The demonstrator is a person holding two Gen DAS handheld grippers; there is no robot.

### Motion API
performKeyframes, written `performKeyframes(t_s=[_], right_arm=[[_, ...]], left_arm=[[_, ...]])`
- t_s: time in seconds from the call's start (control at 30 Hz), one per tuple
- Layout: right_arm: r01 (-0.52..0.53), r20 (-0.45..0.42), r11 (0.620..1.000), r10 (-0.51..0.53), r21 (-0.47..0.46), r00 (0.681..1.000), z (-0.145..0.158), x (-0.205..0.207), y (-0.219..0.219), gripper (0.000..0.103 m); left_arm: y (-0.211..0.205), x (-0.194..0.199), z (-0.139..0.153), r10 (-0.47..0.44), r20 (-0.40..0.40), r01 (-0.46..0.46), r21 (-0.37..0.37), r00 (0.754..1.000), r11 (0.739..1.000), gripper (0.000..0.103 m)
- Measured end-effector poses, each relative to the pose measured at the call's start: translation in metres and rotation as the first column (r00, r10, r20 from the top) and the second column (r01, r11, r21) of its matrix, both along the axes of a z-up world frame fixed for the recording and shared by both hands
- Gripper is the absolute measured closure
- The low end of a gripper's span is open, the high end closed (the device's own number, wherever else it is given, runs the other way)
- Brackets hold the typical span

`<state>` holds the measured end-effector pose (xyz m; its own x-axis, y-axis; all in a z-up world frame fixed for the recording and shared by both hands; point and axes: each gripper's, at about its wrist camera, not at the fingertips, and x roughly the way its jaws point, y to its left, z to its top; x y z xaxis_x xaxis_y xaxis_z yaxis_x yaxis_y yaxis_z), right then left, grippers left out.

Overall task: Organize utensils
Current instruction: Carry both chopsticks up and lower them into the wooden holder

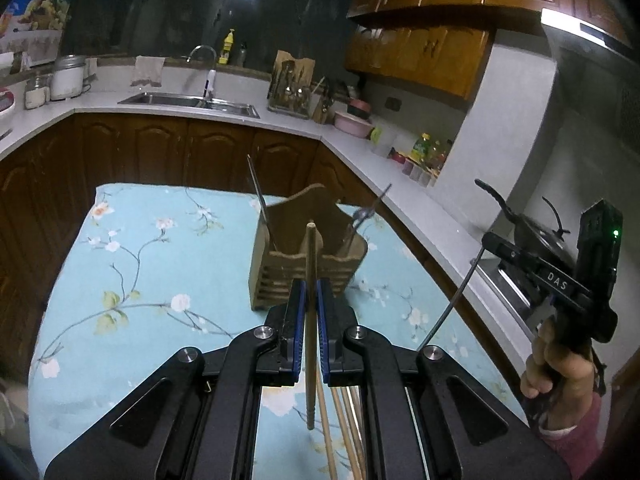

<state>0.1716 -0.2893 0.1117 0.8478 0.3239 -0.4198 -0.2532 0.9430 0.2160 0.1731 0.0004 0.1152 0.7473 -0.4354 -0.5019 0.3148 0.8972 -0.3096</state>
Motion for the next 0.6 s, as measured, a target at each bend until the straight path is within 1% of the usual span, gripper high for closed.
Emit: performKeyframes(t_s=[0.2,0.33,0.4,0.5,0.6], right_arm=[[0.025,0.042,0.999,-0.026,0.022,0.999,0.013,0.017,-0.002,0.099],[0.043,0.093,0.998,-0.047,0.048,0.995,0.032,0.037,-0.002,0.099],[0.051,0.122,0.996,-0.059,0.07,0.991,0.043,0.05,-0.002,0.099],[0.067,0.163,0.994,-0.081,0.089,0.983,0.055,0.066,0.0,0.099],[0.089,0.194,0.99,-0.11,0.112,0.975,0.06,0.083,0.001,0.099]], left_arm=[[0.002,0.021,0.017,0.032,0.048,-0.031,-0.019,0.998,0.999,0.098],[0.002,0.044,0.038,0.071,0.105,-0.067,-0.04,0.992,0.997,0.098],[0.002,0.059,0.05,0.106,0.14,-0.098,-0.058,0.985,0.993,0.098],[0.003,0.079,0.059,0.153,0.172,-0.139,-0.09,0.973,0.986,0.098],[0.006,0.104,0.063,0.206,0.181,-0.183,-0.136,0.962,0.974,0.098]])
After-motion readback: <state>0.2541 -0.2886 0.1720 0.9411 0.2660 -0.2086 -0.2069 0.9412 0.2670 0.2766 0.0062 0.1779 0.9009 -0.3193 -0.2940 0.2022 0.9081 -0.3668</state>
